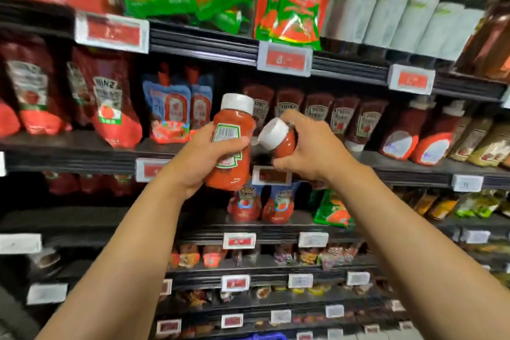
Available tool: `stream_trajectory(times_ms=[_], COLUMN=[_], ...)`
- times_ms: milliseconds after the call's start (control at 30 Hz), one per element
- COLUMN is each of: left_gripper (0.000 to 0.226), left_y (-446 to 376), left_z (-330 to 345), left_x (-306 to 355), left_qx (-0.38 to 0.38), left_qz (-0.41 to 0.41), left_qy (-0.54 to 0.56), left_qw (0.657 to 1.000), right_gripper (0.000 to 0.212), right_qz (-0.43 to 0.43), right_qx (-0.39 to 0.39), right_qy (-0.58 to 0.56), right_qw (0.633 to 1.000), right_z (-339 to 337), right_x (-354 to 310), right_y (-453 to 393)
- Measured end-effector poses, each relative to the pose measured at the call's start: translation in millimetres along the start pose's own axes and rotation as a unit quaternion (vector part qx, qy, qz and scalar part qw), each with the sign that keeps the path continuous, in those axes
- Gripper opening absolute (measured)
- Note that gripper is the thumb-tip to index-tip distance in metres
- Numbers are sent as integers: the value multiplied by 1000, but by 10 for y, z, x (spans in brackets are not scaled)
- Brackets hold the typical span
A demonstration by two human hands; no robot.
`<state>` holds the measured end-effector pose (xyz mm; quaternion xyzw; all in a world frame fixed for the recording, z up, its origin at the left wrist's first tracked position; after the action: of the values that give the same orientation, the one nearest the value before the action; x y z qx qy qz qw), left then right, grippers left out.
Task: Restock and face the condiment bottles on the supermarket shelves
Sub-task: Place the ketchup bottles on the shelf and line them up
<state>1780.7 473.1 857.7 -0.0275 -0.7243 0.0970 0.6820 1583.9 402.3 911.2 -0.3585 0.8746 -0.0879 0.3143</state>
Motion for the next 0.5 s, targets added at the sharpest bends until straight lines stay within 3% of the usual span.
stream_trajectory(times_ms=[267,500], left_gripper=[33,41], left_y=[-151,-325], left_z=[-104,59], left_x=[33,154], left_qx=[27,95], left_qz=[1,14], left_qy=[-32,-85], left_qw=[999,992], right_gripper=[86,67], right_qz=[-123,-171], right_qx=[-136,-128], right_qy=[104,146], right_qw=[978,966], right_z=[475,547], right_x=[46,113], right_y=[-521,-654])
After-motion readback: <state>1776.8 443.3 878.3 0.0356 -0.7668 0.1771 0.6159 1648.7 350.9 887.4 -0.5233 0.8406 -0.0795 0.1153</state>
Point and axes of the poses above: each hand's wrist, its own y-axis away from the middle knuckle, its own z-axis out of the palm, x = y × z, the point moved 3 cm from there along -y, towards the middle knuckle, and after that the axes turned 11 degrees about -y, right-handed, at the moved point
